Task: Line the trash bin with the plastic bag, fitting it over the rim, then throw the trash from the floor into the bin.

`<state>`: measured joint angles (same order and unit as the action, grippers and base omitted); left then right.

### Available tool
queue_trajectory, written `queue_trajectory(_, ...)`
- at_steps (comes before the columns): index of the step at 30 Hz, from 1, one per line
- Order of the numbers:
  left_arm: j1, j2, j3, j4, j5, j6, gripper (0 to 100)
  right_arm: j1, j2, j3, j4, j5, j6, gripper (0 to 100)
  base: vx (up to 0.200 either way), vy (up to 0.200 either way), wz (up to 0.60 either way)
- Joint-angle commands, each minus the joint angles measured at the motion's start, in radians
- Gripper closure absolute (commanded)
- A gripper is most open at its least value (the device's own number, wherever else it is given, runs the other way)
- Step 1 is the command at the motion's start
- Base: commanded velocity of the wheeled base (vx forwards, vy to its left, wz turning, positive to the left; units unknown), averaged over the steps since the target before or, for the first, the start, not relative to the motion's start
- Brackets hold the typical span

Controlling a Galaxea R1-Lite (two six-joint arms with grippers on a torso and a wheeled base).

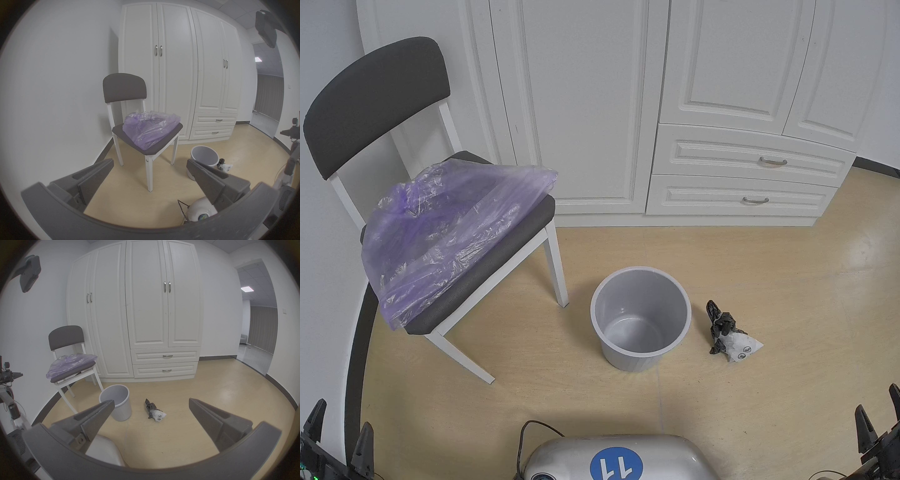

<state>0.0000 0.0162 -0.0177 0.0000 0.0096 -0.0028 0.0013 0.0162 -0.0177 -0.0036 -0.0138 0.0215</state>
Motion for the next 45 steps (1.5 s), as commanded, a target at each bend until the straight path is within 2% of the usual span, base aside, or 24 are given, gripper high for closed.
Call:
queue_trajectory(1, 0.0, -0.016, 0.016, 0.0, 0.001, -0.002, 0, -0.001, -0.016, 0.016, -0.003, 0.0, 0.0, 0, 0.0, 0.0, 0.0)
queue_trajectory(6, 0.002, -0.016, 0.016, 0.0, 0.003, 0.0, 0, -0.003, -0.016, 0.018, -0.006, -0.012, -0.02, 0, 0.0, 0.0, 0.0)
queue_trajectory(9, 0.002, -0.016, 0.016, 0.0, -0.005, 0.017, 0, -0.003, -0.016, 0.018, -0.007, 0.008, -0.058, 0, 0.0, 0.0, 0.0)
queue_trajectory(17, 0.002, -0.016, 0.016, -0.006, -0.034, 0.041, 0, -0.003, -0.016, 0.018, -0.009, 0.009, -0.054, 0, 0.0, 0.0, 0.0)
queue_trajectory(19, 0.002, -0.016, 0.015, -0.003, -0.02, 0.018, 0, -0.003, -0.016, 0.018, -0.012, 0.005, -0.034, 0, 0.0, 0.0, 0.0)
queue_trajectory(21, 0.002, -0.016, 0.015, -0.006, 0.02, -0.046, 0, -0.003, -0.016, 0.018, -0.027, -0.02, 0.006, 0, 0.0, 0.0, 0.0)
queue_trajectory(24, 0.002, -0.016, 0.016, -0.009, 0.026, -0.046, 0, -0.003, -0.016, 0.013, -0.045, -0.023, -0.006, 0, 0.0, 0.0, 0.0)
queue_trajectory(26, 0.0, -0.016, 0.008, -0.04, 0.02, -0.01, 0, -0.003, -0.016, -0.022, -0.095, -0.002, -0.051, 0, 0.0, 0.0, 0.0)
queue_trajectory(28, 0.0, -0.015, -0.039, -0.121, -0.005, 0.032, 0, -0.004, 0.004, -0.054, -0.147, 0.049, -0.112, 0, 0.0, 0.0, 0.0)
queue_trajectory(29, -0.003, -0.005, -0.113, -0.166, -0.053, 0.017, 0, -0.017, 0.025, -0.074, -0.17, 0.081, -0.14, 0, 0.0, 0.0, 0.0)
queue_trajectory(31, -0.006, 0.007, -0.179, -0.143, -0.085, 0.001, 0, -0.03, 0.047, -0.084, -0.173, 0.103, -0.14, 0, 0.0, 0.0, 0.0)
queue_trajectory(35, -0.012, 0.033, -0.228, -0.067, -0.085, 0.001, 0, -0.021, 0.085, -0.097, -0.17, 0.104, -0.12, 0, 0.0, 0.0, 0.0)
queue_trajectory(39, -0.009, 0.145, -0.292, -0.002, -0.071, 0.003, 0, -0.023, 0.232, -0.202, -0.162, 0.103, -0.077, 0, 0.0, 0.0, 0.0)
queue_trajectory(45, -0.003, 0.501, -0.372, -0.006, 0.033, 0.001, 0, -0.02, 0.567, -0.36, -0.168, 0.1, -0.012, 0, 0.0, 0.0, 0.0)
